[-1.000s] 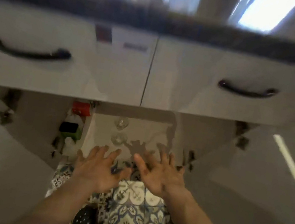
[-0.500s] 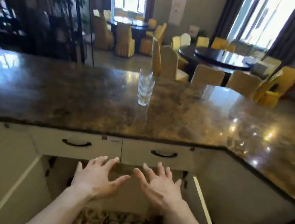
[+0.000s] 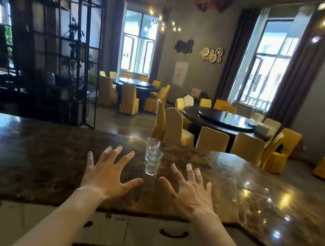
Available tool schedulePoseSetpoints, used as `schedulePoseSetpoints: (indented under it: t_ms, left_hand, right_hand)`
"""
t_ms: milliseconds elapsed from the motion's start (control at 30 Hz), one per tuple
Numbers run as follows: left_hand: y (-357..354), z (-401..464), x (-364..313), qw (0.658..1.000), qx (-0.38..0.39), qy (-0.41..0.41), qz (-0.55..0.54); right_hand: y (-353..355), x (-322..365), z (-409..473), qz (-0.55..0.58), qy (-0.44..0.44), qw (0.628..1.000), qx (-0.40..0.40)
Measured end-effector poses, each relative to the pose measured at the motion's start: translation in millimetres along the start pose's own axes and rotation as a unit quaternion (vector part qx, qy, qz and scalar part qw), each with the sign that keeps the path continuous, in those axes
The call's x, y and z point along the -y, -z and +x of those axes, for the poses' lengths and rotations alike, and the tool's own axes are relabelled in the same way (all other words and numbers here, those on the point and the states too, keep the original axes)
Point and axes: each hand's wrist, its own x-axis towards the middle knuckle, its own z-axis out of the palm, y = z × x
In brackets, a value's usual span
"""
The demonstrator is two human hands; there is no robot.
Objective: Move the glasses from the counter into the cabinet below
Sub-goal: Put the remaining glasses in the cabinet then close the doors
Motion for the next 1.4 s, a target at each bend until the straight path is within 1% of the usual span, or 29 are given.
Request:
schedulePoseSetpoints:
  t_ms: [200,333,533,667,767,1033,1133,1267,1400]
  left_hand:
    - [-9,26,21,1.000,0.017,-0.002,0.016]
    - [-16,41,41,1.000,0.010,0.004,0.006]
    - [-31,59,75,0.999,0.031,0.005,-0.009]
    - [-47,77,92,0.999,0.036,-0.002,-0.023]
    - [-65,98,98,0.998,0.049,0.004,-0.050]
    - [-120,195,80,0.994,0.038,0.017,-0.101]
    - [-137,238,71,0.993,0.061,0.015,-0.099]
    - [-164,298,62,0.991,0.082,0.030,-0.100]
    - [-192,346,58,0.989,0.113,0.030,-0.094]
  right_hand:
    - [-1,12,28,-0.015,-0.002,1.000,-0.005]
    - [-13,22,46,-0.019,-0.007,1.000,0.001]
    - [-37,39,70,-0.018,-0.017,1.000,0.005]
    - [-55,41,80,-0.006,-0.024,1.000,-0.001]
    - [-70,33,96,-0.002,-0.033,0.999,0.018]
    - [-111,-7,198,0.045,-0.027,0.999,0.008]
    - [-124,-22,243,0.079,-0.023,0.996,0.020]
    - [-141,-42,302,0.128,0.014,0.990,0.049]
    - [-154,-48,341,0.151,0.051,0.984,0.073]
